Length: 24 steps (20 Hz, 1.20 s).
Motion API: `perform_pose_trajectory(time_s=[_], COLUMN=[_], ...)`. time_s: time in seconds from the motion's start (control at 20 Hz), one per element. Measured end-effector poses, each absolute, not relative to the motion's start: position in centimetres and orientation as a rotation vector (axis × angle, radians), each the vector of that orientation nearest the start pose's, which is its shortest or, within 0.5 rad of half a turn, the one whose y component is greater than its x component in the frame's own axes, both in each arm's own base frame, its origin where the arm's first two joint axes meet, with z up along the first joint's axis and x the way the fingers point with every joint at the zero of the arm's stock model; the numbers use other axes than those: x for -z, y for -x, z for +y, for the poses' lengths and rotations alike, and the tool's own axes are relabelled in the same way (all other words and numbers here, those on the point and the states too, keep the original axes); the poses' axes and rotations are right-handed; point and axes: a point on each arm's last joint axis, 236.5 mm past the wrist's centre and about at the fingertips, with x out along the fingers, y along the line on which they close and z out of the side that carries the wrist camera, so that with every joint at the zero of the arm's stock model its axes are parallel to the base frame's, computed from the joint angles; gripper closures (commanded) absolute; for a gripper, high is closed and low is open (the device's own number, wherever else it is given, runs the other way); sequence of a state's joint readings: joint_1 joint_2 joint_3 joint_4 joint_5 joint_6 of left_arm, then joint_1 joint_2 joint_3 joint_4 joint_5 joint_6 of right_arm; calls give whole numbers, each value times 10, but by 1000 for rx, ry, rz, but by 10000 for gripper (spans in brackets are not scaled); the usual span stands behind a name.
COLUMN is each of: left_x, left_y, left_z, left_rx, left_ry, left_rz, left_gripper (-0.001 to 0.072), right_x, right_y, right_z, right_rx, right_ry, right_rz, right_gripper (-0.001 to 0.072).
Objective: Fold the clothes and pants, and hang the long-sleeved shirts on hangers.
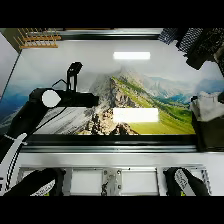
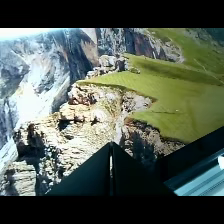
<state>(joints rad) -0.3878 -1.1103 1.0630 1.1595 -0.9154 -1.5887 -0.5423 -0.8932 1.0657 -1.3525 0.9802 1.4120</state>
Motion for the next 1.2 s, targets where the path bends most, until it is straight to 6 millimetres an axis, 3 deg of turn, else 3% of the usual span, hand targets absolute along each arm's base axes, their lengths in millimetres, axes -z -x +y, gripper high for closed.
perform_pose_trajectory(time_s=[0.1,0.2,0.5,0.85,1.1,1.15,1.2], left_x=[-77,-77,-74,-74,-76,-77,-77], left_y=[-350,-351,-348,-348,-352,-353,-354], left_z=[-218,-215,-213,-213,-213,-213,-213], left_rx=[507,499,494,492,480,476,475], left_ry=[230,235,237,241,263,269,270], left_rz=[1023,1027,1046,1047,1033,1030,1027], left_gripper=[702,702,702,702,702,702,702], right_x=[-144,-137,-118,-114,-91,-86,-81], right_y=[-353,-355,-347,-347,-338,-336,-333], right_z=[-100,-69,-53,-14,21,28,34], right_rx=[176,100,74,-100,-225,-248,-268], right_ry=[-235,-213,-206,-188,-286,-313,-335], right_rz=[740,752,802,811,850,856,864], right_gripper=[56,56,56,56,60,131,333])
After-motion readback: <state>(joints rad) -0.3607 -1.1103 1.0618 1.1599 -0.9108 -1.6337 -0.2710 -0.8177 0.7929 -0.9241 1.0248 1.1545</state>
